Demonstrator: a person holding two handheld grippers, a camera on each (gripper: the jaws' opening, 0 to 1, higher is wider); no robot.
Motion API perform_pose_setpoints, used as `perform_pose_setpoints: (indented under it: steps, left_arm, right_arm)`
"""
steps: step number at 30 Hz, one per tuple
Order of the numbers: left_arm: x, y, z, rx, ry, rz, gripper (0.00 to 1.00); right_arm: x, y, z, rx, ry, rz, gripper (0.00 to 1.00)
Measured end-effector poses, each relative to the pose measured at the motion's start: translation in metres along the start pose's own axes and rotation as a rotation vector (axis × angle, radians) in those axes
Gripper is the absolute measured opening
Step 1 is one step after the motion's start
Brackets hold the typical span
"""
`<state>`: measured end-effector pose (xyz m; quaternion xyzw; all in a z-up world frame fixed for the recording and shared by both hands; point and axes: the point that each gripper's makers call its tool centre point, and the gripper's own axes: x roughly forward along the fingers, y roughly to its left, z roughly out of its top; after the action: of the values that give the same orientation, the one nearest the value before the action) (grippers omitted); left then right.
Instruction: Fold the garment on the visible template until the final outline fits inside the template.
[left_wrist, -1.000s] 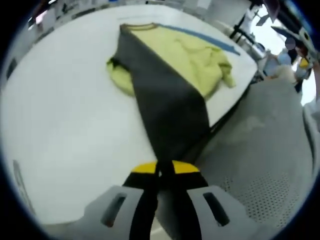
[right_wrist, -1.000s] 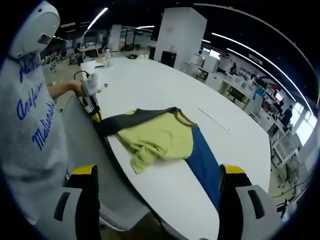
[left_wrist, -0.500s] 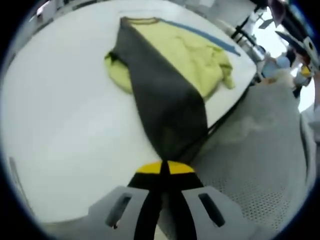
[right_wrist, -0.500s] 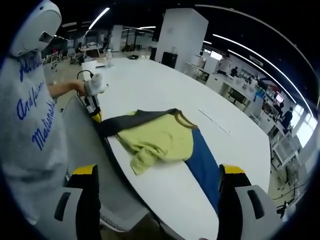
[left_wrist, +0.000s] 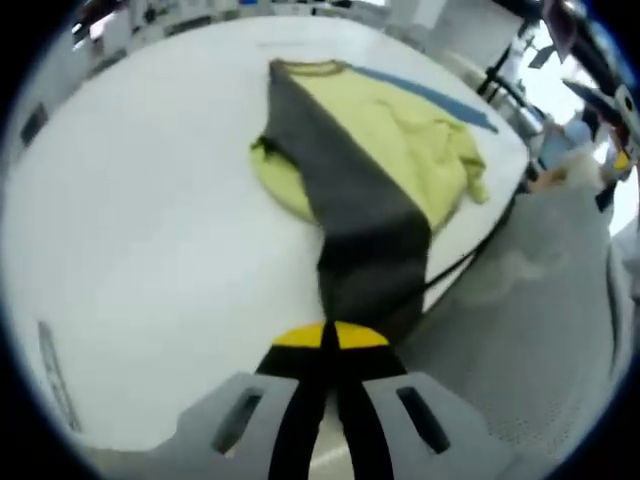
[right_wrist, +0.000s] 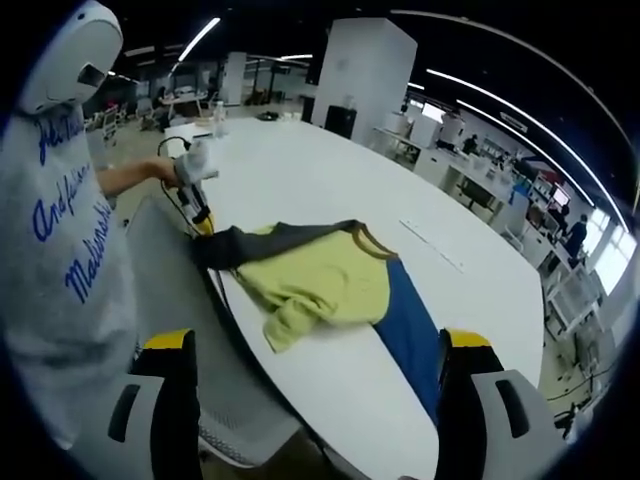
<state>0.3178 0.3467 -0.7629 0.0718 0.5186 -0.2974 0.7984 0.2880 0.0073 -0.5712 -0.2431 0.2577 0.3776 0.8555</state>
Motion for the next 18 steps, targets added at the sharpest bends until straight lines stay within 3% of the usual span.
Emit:
perform_pose_setpoints:
  steps: [9,18]
  left_arm:
    - [-0.010,0.031,0.018,0.009,-0.039,0.081,0.00]
    - [-0.027,0.084,0.045,0.058,-0.056,0.194,0.00]
  right_arm:
    - [-0.002,-0.001,-0.005,0.013,0.001,-0.007,1.00]
    - [0.000,-0.003,-0.006,0.017,-0.002,-0.011,1.00]
